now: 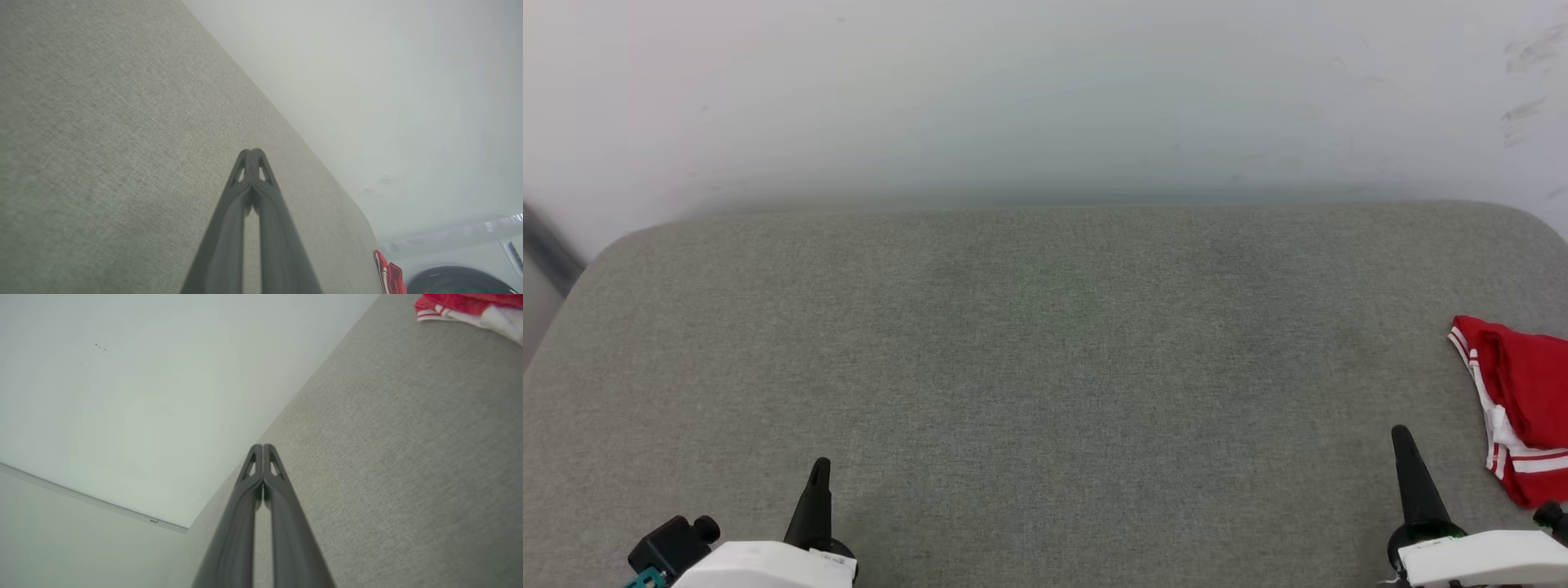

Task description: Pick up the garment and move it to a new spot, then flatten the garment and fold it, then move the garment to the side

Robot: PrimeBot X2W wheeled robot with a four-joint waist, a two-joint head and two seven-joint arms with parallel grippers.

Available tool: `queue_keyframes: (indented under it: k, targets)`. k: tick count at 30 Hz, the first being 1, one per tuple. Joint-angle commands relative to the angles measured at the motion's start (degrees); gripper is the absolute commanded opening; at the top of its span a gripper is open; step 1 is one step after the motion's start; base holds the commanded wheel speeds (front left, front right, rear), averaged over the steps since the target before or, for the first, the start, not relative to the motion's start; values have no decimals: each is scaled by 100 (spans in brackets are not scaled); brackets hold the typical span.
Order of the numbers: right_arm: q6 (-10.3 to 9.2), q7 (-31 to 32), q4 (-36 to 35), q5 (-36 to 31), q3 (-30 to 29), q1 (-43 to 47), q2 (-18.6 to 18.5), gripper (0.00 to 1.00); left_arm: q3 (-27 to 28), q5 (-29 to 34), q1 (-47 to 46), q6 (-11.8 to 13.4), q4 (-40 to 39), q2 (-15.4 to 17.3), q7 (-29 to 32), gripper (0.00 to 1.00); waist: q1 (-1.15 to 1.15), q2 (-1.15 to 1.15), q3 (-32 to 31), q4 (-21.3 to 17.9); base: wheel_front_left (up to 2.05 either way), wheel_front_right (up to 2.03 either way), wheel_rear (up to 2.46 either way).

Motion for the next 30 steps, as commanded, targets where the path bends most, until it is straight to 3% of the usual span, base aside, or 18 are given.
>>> queue_keyframes:
  k: [1,30]
  targets:
    - [0,52,-24,200,-17,-188,-54,0,28,-209,-190,-43,-27,24,38,0,0,0,3,-3,0,0,0]
    - [-1,485,233,1787,-107,-549,-47,0,221,-1974,-532,-284,200,18,462,0,0,0,52,-56,0,0,0]
